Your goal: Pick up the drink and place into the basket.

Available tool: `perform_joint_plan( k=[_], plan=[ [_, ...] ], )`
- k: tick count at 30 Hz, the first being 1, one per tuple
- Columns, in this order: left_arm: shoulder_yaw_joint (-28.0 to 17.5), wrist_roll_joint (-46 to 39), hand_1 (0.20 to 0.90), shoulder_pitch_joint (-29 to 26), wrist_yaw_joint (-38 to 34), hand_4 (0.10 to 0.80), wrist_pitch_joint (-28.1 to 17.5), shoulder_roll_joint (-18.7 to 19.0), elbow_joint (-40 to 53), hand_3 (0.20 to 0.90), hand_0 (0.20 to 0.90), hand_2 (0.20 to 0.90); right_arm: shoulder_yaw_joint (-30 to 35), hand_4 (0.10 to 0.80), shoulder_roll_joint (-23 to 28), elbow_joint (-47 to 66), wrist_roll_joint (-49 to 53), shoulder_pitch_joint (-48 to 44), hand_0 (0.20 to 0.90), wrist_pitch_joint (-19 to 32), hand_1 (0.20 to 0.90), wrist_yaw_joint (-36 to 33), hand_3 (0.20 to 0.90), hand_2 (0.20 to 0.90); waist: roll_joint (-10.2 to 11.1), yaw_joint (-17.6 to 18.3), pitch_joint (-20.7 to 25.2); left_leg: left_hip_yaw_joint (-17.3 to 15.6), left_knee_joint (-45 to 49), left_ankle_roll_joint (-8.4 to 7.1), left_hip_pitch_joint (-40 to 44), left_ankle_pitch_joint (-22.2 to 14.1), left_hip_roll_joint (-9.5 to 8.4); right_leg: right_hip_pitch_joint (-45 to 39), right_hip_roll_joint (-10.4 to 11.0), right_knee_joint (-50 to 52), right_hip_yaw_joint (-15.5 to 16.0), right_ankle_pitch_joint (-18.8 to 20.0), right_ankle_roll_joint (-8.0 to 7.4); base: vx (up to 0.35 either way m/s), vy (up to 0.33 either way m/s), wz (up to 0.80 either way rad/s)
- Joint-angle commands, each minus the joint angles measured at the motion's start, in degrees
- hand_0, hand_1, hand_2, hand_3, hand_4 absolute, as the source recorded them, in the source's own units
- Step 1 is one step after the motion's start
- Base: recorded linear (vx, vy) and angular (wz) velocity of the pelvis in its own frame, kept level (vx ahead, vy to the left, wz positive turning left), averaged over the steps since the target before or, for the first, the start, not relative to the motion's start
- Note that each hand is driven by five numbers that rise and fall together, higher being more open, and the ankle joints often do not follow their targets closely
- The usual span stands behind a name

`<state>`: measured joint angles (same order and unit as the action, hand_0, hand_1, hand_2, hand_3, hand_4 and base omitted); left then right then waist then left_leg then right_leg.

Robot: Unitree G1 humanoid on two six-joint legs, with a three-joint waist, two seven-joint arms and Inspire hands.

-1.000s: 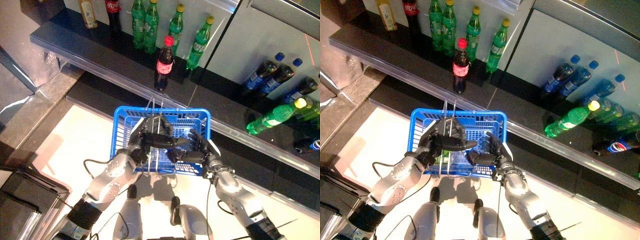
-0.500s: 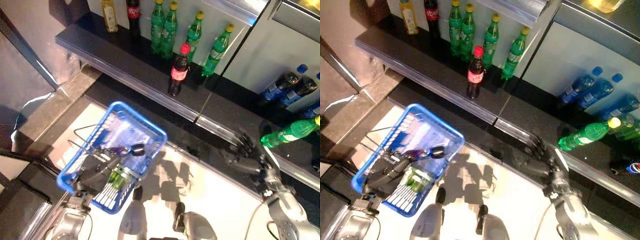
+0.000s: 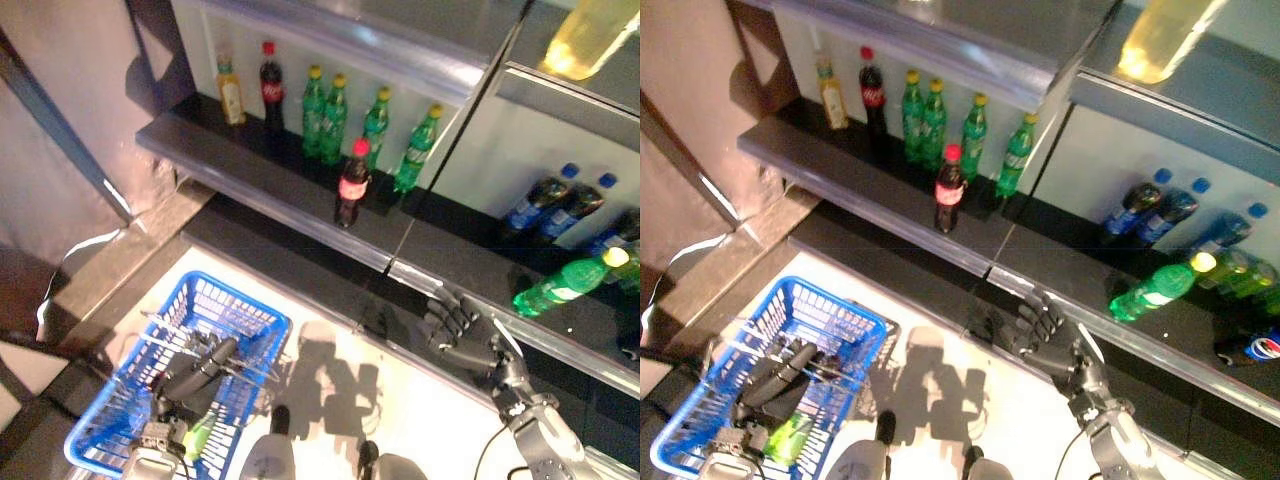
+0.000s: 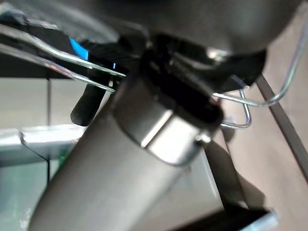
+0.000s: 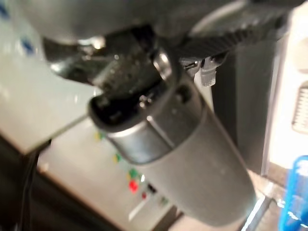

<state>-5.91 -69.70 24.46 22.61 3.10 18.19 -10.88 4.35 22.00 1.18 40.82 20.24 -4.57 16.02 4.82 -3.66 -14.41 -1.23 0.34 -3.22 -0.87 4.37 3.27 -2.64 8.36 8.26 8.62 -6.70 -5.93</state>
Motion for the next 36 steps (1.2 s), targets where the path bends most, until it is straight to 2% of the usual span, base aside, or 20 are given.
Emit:
perform_joint_plan(
  k=[1,4,8,9,14,15,16,20,24,26,27,28,29,30,31,32,33,35,36],
  plan=[
    [-1.78,-1.64,0.300,-8.21,7.26,0.100,-10.69,-0.15,12.36,0.200,0.300,0.300,-2.25,0.800,2.50,-0.34,4.24,-1.83,0.900,2.22,0.900,4.71,0.900,0.900,-1.77,1.21,7.01,-0.57,-0.03,-0.21,1.68,-1.33,1.01,-0.54,-0.06,-4.65,-0.73,6.31,0.28,-0.070,-0.029,-0.14],
    [-1.60,-0.18,0.300,-8.66,3.94,0.100,-12.31,-1.73,3.32,0.200,0.300,0.300,-5.20,0.800,-0.69,-8.47,2.99,-2.42,0.900,1.51,0.900,3.67,0.900,0.900,-1.85,1.66,8.27,-1.22,-2.08,-0.57,2.36,-0.88,1.32,-0.87,0.15,-7.26,-1.35,7.72,-0.10,-0.052,-0.030,-0.25],
    [-1.69,1.59,0.300,-9.35,0.42,0.100,-12.68,-2.47,-1.52,0.200,0.300,0.300,-6.08,0.800,-2.38,-13.11,3.17,-3.26,0.900,0.47,0.900,2.64,0.900,0.900,-1.94,1.86,8.71,-1.54,-3.04,-0.72,2.79,-0.64,1.57,-1.13,0.21,-8.22,-1.59,8.24,-0.16,-0.028,-0.038,-0.10],
    [-1.48,3.75,0.300,-10.29,-1.83,0.100,-13.41,-3.16,-6.83,0.200,0.300,0.300,-7.04,0.800,-4.05,-18.03,2.95,-4.02,0.900,0.47,0.900,1.73,0.900,0.900,-2.06,2.14,9.19,-1.97,-3.75,-0.92,3.10,-0.49,1.86,-1.25,0.15,-8.76,-1.69,8.52,-0.10,-0.030,-0.067,-0.12],
    [-0.27,7.61,0.300,-13.50,-7.75,0.100,-13.68,-4.87,-19.04,0.200,0.300,0.300,-8.80,0.800,-6.27,-30.52,0.85,-7.26,0.900,0.81,0.900,-1.67,0.900,0.900,-2.49,2.50,9.67,-2.69,-4.13,-1.16,3.41,-0.57,2.40,-1.19,-0.46,-8.31,-1.71,8.05,0.50,-0.036,-0.106,-0.05],
    [-0.02,8.12,0.300,-15.42,-8.73,0.100,-14.57,-5.84,-26.69,0.200,0.300,0.300,-9.18,0.800,-7.00,-38.25,0.20,-9.73,0.900,1.54,0.900,-2.84,0.900,0.900,-2.76,2.53,9.88,-2.81,-4.09,-1.24,3.51,-0.53,2.75,-1.18,-1.06,-8.01,-1.78,7.67,0.98,-0.055,-0.186,-0.02],
    [-0.03,8.68,0.300,-16.31,-9.80,0.100,-15.07,-6.19,-29.76,0.200,0.300,0.300,-9.40,0.800,-7.27,-41.93,-0.15,-10.97,0.900,1.91,0.900,-3.45,0.900,0.900,-2.88,2.52,9.93,-2.74,-4.12,-1.38,3.59,-0.48,3.06,-1.23,-1.41,-7.96,-1.87,7.42,1.27,-0.062,-0.222,-0.05],
    [-0.24,10.27,0.300,-17.81,-13.80,0.100,-15.61,-7.22,-36.86,0.200,0.300,0.300,-9.24,0.800,-8.32,-52.38,-4.08,-13.77,0.900,2.33,0.900,-6.11,0.900,0.900,-3.30,2.49,9.88,-2.83,-3.95,-2.35,3.38,0.50,4.89,-1.26,-3.05,-7.80,-2.33,6.83,2.50,-0.050,-0.197,-0.08],
    [-1.41,11.83,0.300,-19.25,-15.19,0.100,-16.50,-8.16,-44.68,0.200,0.300,0.300,-8.88,0.800,-8.88,-61.12,-11.65,-15.32,0.900,5.38,0.900,-9.34,0.900,0.900,-3.61,3.19,9.04,-3.21,-2.35,-4.06,1.18,2.77,8.08,-0.82,-5.49,-7.76,-4.15,6.38,4.18,-0.062,-0.224,-0.08],
    [-1.42,11.82,0.300,-19.29,-15.17,0.100,-16.50,-8.15,-44.72,0.200,0.300,0.300,-8.87,0.800,-8.89,-61.16,-11.67,-15.36,0.900,5.41,0.900,-9.33,0.900,0.900,-3.62,3.20,9.05,-3.19,-2.32,-4.08,1.12,2.77,8.11,-0.79,-5.51,-7.77,-4.13,6.40,4.20,-0.036,-0.094,-0.09],
    [-1.82,12.91,0.300,-19.66,-15.92,0.100,-16.41,-8.33,-46.80,0.200,0.300,0.300,-9.08,0.800,-8.95,-62.66,-13.05,-15.02,0.900,6.75,0.900,-10.45,0.900,0.900,-3.51,3.60,8.59,-4.28,-0.09,-4.11,-0.50,3.18,8.07,-0.87,-5.99,-8.21,-4.09,6.58,4.53,-0.086,-0.182,-0.04],
    [-1.81,14.33,0.300,-20.18,-16.70,0.100,-16.03,-8.25,-48.34,0.200,0.300,0.300,-9.01,0.800,-9.04,-63.93,-13.80,-14.84,0.900,7.76,0.900,-11.31,0.900,0.900,-3.38,4.07,8.30,-5.28,2.52,-3.85,-1.86,2.85,7.06,-1.01,-6.09,-8.80,-3.90,6.90,4.73,-0.086,-0.182,0.02],
    [-1.81,14.33,0.300,-20.18,-16.70,0.100,-16.03,-8.25,-48.34,0.200,0.300,0.300,-9.01,0.800,-9.04,-63.93,-13.80,-14.85,0.900,7.76,0.900,-11.31,0.900,0.900,-3.38,4.08,8.32,-5.26,2.56,-3.84,-1.90,2.84,7.06,-1.00,-6.09,-8.80,-3.88,6.90,4.73,-0.062,-0.135,0.15],
    [-1.58,15.86,0.300,-20.41,-17.40,0.100,-16.05,-8.25,-49.95,0.200,0.300,0.300,-9.31,0.800,-8.93,-65.15,-14.67,-15.01,0.900,8.68,0.900,-12.04,0.900,0.900,-2.91,4.25,8.17,-4.51,5.95,-2.80,-2.75,0.38,4.49,-0.81,-5.80,-9.29,-4.09,7.34,4.78,-0.029,-0.110,0.21],
    [-1.28,15.67,0.300,-20.13,-18.36,0.100,-17.06,-9.08,-52.11,0.200,0.300,0.300,-10.31,0.800,-8.76,-66.36,-17.14,-15.47,0.900,8.73,0.900,-13.33,0.900,0.900,-2.51,3.92,8.10,-1.15,10.27,-0.11,-3.30,-4.60,-2.24,0.02,-5.74,-9.18,-5.46,7.83,4.89,0.001,-0.130,0.25],
    [-1.76,14.91,0.300,-19.60,-18.69,0.100,-17.58,-9.55,-53.45,0.200,0.300,0.300,-10.80,0.800,-8.41,-67.37,-19.69,-15.63,0.900,9.17,0.900,-13.12,0.900,0.900,-2.54,3.55,8.37,1.90,12.31,1.69,-3.58,-7.38,-6.79,0.73,-6.15,-9.28,-6.60,8.33,4.65,0.056,-0.081,-0.06],
    [-2.08,14.68,0.300,-19.29,-18.90,0.100,-17.57,-9.77,-53.87,0.200,0.300,0.300,-10.98,0.800,-8.32,-67.59,-20.90,-15.64,0.900,9.36,0.900,-13.43,0.900,0.900,-2.62,3.33,8.56,3.23,12.25,2.29,-3.43,-8.04,-8.45,1.04,-6.45,-9.35,-7.16,8.62,4.50,0.079,-0.039,-0.79],
    [-2.48,13.88,0.300,-18.79,-18.97,0.100,-18.11,-10.21,-54.66,0.200,0.300,0.300,-11.24,0.800,-8.35,-67.80,-22.96,-15.56,0.900,9.29,0.900,-13.29,0.900,0.900,-2.98,2.93,8.83,5.30,10.97,3.26,-2.71,-8.72,-10.66,1.28,-7.33,-9.32,-8.35,9.01,4.16,0.092,-0.032,-1.30],
    [-2.60,13.20,0.300,-18.49,-18.77,0.100,-18.38,-10.22,-55.87,0.200,0.300,0.300,-11.79,0.800,-8.55,-68.55,-24.36,-15.53,0.900,9.67,0.900,-12.85,0.900,0.900,-3.41,2.34,8.99,7.38,8.94,3.98,-1.74,-8.49,-11.79,1.56,-8.34,-8.92,-9.18,8.96,3.86,0.167,-0.023,-0.86]
  ],
)
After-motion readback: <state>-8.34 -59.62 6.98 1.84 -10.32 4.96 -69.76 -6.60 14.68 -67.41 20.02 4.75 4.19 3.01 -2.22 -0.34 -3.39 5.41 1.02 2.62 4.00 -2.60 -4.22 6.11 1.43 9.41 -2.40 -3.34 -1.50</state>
